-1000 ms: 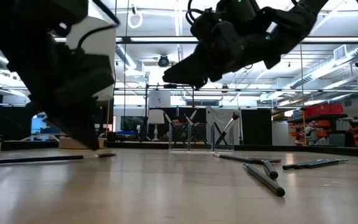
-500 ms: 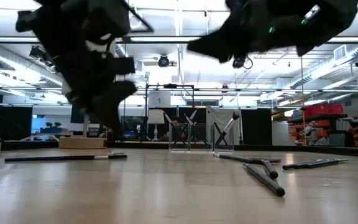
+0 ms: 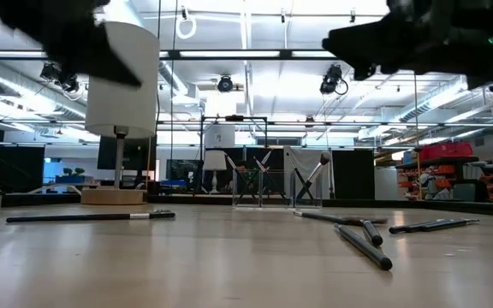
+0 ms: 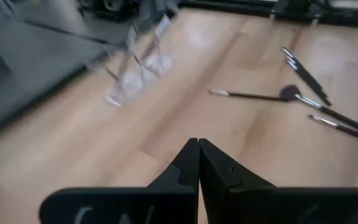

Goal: Pick & Place Makeup Supplies
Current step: Put the makeup brush into the transparent organizer

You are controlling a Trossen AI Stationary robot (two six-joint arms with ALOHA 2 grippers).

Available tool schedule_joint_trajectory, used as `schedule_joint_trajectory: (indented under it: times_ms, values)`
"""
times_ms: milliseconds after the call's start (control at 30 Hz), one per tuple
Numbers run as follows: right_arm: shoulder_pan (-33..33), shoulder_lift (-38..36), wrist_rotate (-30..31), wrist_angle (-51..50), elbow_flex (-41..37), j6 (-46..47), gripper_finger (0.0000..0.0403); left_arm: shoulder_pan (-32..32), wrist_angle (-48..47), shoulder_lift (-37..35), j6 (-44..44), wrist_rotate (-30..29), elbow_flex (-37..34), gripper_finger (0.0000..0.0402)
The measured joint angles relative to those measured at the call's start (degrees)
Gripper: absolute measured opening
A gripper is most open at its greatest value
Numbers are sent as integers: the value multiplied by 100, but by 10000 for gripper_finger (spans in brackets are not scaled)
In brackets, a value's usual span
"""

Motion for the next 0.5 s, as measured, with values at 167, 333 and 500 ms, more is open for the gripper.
schedule_joint_trajectory:
  times_ms: [167, 333, 500]
  values:
    - [0, 177, -17, 555, -206, 149, 126, -6, 2968, 306, -96, 251, -1576, 15]
    - [0, 363, -18, 603, -159, 149, 126, 189, 4336, 462, 627, 855, -2149, 24]
    - [-4, 635, -17, 625, 10, 148, 126, 343, 4379, 457, 1191, 1228, -2121, 61]
